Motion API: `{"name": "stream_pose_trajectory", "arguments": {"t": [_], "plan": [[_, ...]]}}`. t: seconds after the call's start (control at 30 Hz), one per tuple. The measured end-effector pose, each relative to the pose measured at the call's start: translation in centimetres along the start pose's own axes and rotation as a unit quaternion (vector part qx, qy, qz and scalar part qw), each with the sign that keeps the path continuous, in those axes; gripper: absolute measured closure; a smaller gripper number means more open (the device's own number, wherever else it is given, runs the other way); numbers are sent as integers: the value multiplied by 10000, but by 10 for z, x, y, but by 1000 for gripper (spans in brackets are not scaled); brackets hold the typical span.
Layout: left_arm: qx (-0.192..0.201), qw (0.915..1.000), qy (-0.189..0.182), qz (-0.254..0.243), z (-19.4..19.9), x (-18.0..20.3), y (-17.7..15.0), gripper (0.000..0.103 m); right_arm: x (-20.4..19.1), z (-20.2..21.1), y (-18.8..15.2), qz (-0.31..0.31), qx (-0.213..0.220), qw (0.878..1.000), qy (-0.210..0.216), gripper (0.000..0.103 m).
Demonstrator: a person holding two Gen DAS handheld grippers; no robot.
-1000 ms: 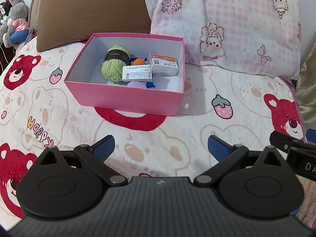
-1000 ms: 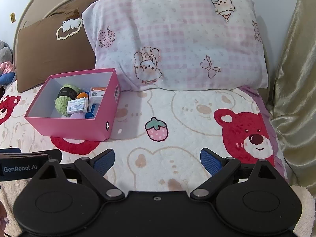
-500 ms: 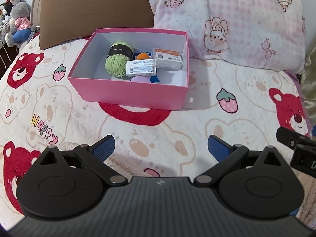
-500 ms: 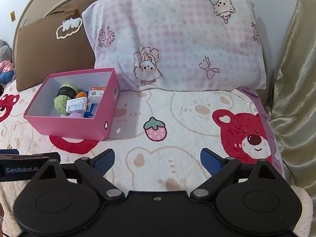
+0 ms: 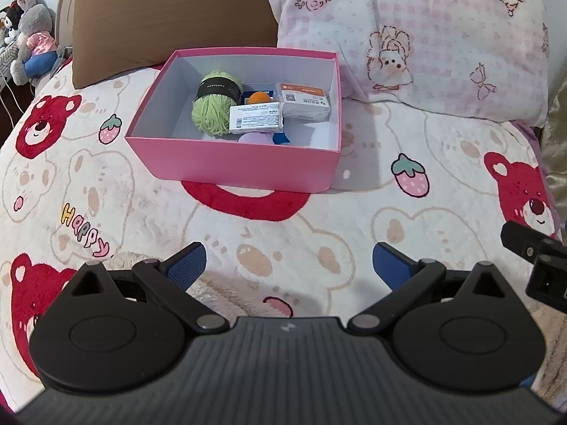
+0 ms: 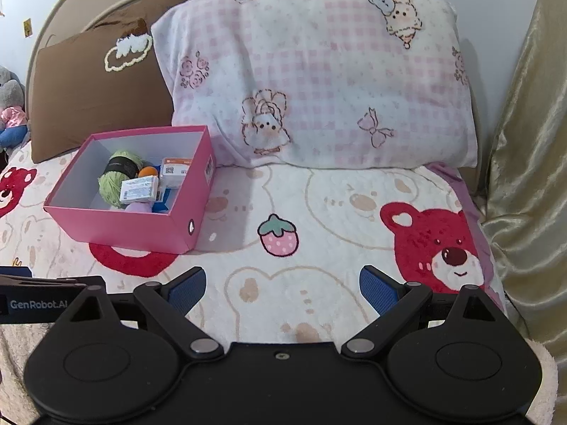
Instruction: Organize objects
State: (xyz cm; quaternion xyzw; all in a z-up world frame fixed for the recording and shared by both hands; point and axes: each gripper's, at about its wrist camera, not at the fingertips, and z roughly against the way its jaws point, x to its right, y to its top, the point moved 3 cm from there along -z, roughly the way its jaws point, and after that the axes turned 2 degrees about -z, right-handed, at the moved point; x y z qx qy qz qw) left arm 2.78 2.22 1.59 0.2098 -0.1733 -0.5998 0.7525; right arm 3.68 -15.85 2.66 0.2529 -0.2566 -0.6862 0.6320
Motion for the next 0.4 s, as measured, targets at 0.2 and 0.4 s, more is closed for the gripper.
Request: {"name": "stream_pose_trajectory", "arguments": {"t": [0.2,0.4], "plan": [[37,9999,71,-115,2,1,-1,1,-2,3,0,28,52,10000,3,7],[37,9999,72,-125,2,1,-1,1,-2,4,-1,33,33,10000,-33,7]]}}
